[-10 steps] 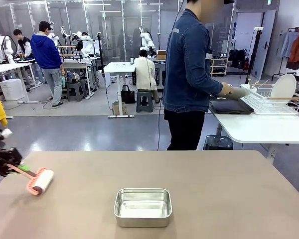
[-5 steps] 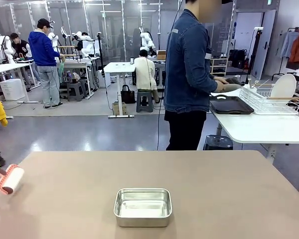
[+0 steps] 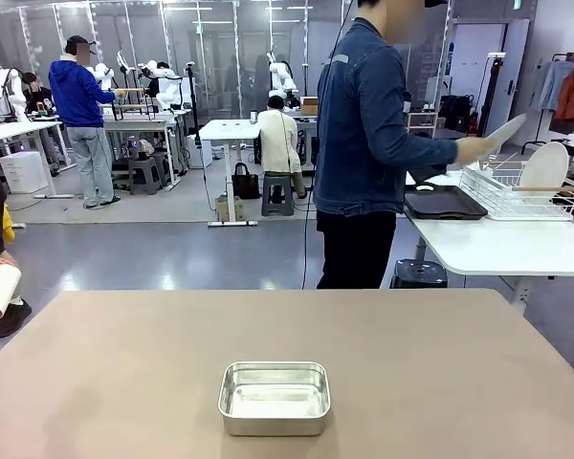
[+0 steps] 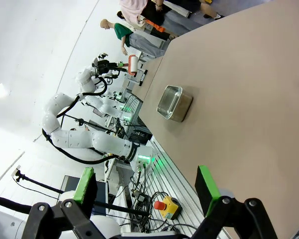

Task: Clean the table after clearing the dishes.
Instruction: When the right (or left) Handle tray is removed, use the right hand (or left hand) to clean the right (or left) side of the table with the Lint Roller, then place the Lint Roller back on top of the Airtight Container.

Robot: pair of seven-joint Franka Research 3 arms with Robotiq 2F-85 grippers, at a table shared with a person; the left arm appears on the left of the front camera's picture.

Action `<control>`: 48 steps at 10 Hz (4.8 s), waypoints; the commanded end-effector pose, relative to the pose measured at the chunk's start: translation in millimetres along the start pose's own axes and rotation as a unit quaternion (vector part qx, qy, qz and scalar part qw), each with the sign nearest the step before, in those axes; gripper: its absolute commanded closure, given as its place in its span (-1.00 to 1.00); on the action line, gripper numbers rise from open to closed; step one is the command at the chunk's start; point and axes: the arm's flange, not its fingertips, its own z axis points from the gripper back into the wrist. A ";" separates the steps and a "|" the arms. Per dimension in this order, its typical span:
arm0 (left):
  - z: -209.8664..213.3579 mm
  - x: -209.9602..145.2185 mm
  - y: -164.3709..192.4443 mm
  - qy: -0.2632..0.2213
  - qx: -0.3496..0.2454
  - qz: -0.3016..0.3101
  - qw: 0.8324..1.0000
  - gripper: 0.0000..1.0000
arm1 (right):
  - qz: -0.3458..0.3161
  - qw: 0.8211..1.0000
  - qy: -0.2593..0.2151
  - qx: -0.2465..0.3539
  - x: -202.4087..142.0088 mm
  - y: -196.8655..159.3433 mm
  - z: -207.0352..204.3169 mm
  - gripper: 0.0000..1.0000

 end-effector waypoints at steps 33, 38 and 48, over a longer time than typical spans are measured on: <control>-285.1 -142.4 -533.3 0.253 -0.059 -0.702 0.663 0.54 | 0.010 1.000 0.008 0.001 -2.5 2.6 0.2 -1.00; -342.3 -146.9 -506.7 0.268 -0.028 -0.710 0.651 0.54 | 0.010 1.000 0.008 0.001 -2.5 2.6 0.2 -1.00; -330.0 -130.1 -509.8 0.259 -0.033 -0.710 0.654 -1.00 | 0.010 1.000 0.008 0.001 -2.5 2.6 0.2 -1.00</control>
